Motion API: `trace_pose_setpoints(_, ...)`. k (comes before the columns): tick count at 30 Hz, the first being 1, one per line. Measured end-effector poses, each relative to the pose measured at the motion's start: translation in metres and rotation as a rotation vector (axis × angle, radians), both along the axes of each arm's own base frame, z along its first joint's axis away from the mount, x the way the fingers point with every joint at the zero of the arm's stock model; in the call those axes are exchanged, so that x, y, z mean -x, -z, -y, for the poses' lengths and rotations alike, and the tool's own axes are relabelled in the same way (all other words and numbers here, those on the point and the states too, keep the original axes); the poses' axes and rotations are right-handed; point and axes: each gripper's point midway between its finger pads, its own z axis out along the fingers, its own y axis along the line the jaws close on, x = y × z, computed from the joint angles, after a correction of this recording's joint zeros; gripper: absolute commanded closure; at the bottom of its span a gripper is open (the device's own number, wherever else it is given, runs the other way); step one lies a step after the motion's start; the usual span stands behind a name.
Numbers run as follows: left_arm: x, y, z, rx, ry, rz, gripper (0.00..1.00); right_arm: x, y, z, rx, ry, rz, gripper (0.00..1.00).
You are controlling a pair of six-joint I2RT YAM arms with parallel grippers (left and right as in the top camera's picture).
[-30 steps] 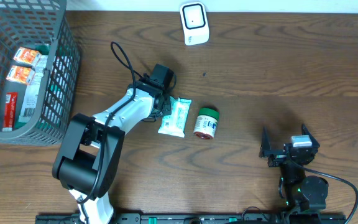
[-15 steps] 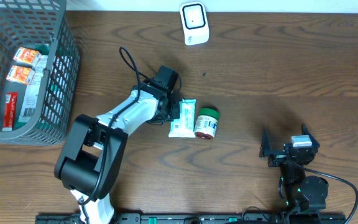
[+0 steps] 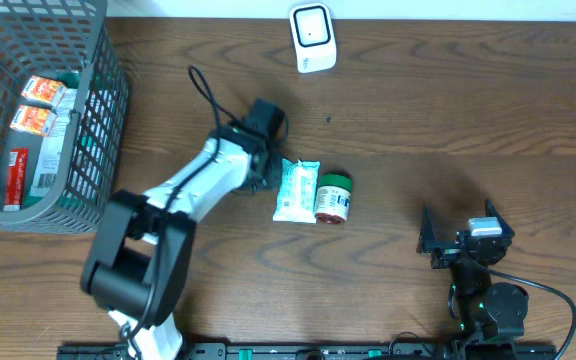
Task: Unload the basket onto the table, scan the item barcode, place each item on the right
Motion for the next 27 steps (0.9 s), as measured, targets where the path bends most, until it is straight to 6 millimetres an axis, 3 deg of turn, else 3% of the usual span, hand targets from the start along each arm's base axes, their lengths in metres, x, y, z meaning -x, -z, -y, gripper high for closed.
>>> trace_pose_setpoints(1, -0.007, -0.016, -0.005, -0.010, -0.008, 0.024, 0.50, 0.000, 0.000, 0.000, 0.000, 0.000, 0.000, 0.01)
trace_pose_setpoints(2, -0.013, -0.031, -0.007, -0.015, -0.012, 0.048, 0.48, 0.000, 0.000, 0.000, 0.000, 0.000, 0.000, 0.01)
trace_pose_setpoints(4, -0.030, -0.081, -0.020, -0.035, -0.040, 0.131, 0.38, 0.000, 0.000, 0.000, 0.000, 0.000, 0.000, 0.01)
trace_pose_setpoints(7, -0.050, -0.154, -0.044, -0.045, -0.102, 0.267, 0.35, 0.000, 0.000, 0.000, 0.000, 0.000, 0.000, 0.01)
trace_pose_setpoints(11, -0.065, -0.248, -0.101, -0.047, -0.244, 0.470, 0.28, 0.000, 0.000, 0.000, 0.000, 0.000, 0.000, 0.01)
trace_pose_setpoints(13, -0.066, -0.273, -0.131, -0.056, -0.316, 0.532, 0.27, 0.000, 0.000, 0.000, 0.000, 0.000, 0.000, 0.01)
trace_pose_setpoints(15, -0.064, -0.287, -0.169, -0.082, -0.409, 0.568, 0.26, 0.000, 0.000, 0.000, 0.000, 0.000, 0.000, 0.01)
trace_pose_setpoints(19, -0.056, -0.285, -0.232, -0.136, -0.554, 0.549, 0.19, 0.000, 0.000, 0.000, 0.000, 0.000, 0.000, 0.01)
trace_pose_setpoints(23, -0.048, -0.279, -0.279, -0.170, -0.666, 0.527, 0.13, 0.000, 0.000, 0.000, 0.000, 0.000, 0.000, 0.01)
trace_pose_setpoints(27, -0.043, -0.281, -0.312, -0.176, -0.743, 0.543, 0.09, 0.000, 0.000, 0.000, 0.000, 0.000, 0.000, 0.01)
